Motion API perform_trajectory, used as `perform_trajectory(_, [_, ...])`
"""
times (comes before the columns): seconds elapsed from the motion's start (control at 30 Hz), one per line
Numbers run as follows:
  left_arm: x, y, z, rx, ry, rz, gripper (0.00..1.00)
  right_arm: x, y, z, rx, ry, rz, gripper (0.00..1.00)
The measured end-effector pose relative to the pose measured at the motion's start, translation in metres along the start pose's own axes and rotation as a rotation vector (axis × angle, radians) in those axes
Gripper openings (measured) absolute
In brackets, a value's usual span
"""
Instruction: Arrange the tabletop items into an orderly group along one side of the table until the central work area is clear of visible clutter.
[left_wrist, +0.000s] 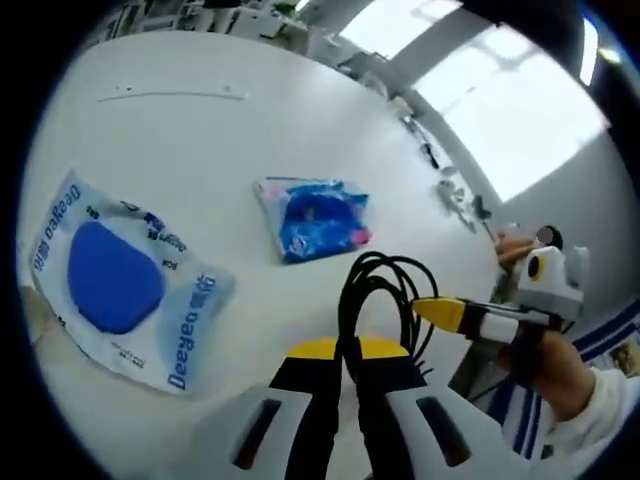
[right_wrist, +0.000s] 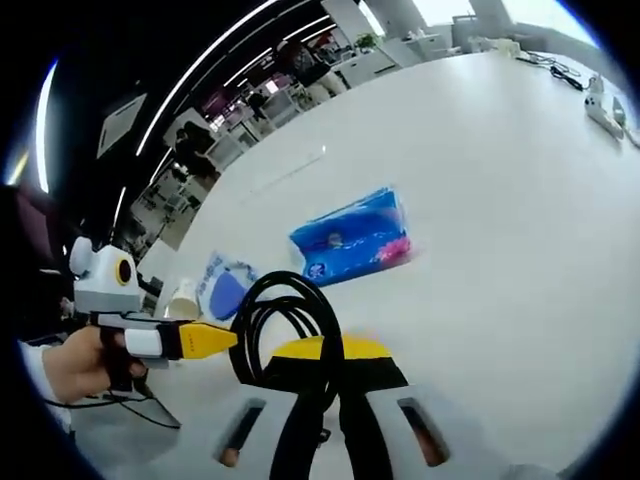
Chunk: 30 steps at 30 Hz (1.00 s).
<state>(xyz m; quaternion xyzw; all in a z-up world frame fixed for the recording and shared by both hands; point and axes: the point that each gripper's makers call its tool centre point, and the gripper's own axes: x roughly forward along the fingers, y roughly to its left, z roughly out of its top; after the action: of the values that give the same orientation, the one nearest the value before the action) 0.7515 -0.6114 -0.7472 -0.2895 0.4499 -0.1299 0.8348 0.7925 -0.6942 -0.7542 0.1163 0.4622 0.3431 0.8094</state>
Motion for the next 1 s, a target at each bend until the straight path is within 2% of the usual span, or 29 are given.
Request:
perform_trajectory(0.53, [0.024,0.015,-0.008,-0.027,0.038,0.021,0.00,0.020,-0.020,-0.009,-0.040,0.052,-0.026,0.00])
perform_trajectory(1.0, [0.032,0.024,-0.011,-0.046,0.056,0.042,0.00,0.034,-0.028,-0.016,-0.059,0.070,-0.038,0.00])
